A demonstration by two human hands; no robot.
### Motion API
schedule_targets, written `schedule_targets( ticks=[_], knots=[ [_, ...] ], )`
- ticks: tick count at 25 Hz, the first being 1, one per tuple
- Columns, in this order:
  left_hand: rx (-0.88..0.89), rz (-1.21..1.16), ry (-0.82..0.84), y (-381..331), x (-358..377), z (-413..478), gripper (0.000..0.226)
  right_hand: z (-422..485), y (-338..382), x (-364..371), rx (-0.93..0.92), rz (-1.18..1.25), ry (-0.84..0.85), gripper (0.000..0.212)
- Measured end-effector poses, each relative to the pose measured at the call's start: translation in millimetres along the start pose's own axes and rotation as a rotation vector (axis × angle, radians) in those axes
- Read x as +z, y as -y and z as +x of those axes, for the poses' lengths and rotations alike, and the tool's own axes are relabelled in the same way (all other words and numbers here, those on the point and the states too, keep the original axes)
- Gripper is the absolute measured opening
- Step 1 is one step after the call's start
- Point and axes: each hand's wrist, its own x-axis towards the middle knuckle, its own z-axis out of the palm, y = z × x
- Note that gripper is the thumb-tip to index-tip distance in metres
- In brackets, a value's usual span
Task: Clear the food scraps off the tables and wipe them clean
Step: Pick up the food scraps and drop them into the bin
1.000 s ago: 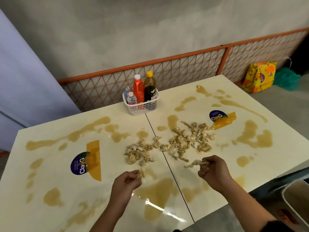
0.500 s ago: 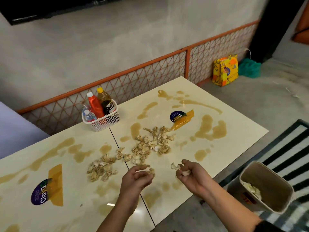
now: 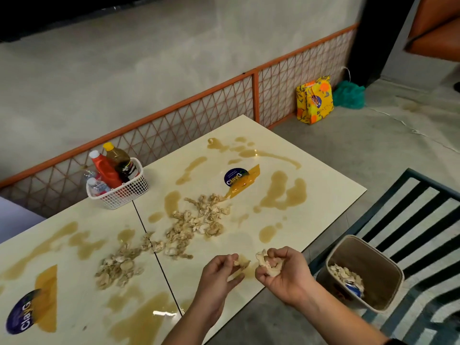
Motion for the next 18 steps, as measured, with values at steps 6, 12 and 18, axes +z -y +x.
schedule_targets(
  ticks=[6,12,18],
  knots=[
    [-0.135,-0.16,0.052,-3,35,-1,0.011,-1,30,-17,-0.114,-0.056,0.037,0.055],
    [-0.301,-0.354,0.085,-9,51,6,0.028,1,69,-54,-0.109,0.189,0.139,0.059],
    [-0.363,-0.391,0.119,-10,61,8,0.031,-3,119,-117,-0.272,0.243,0.085,0.1]
  ],
)
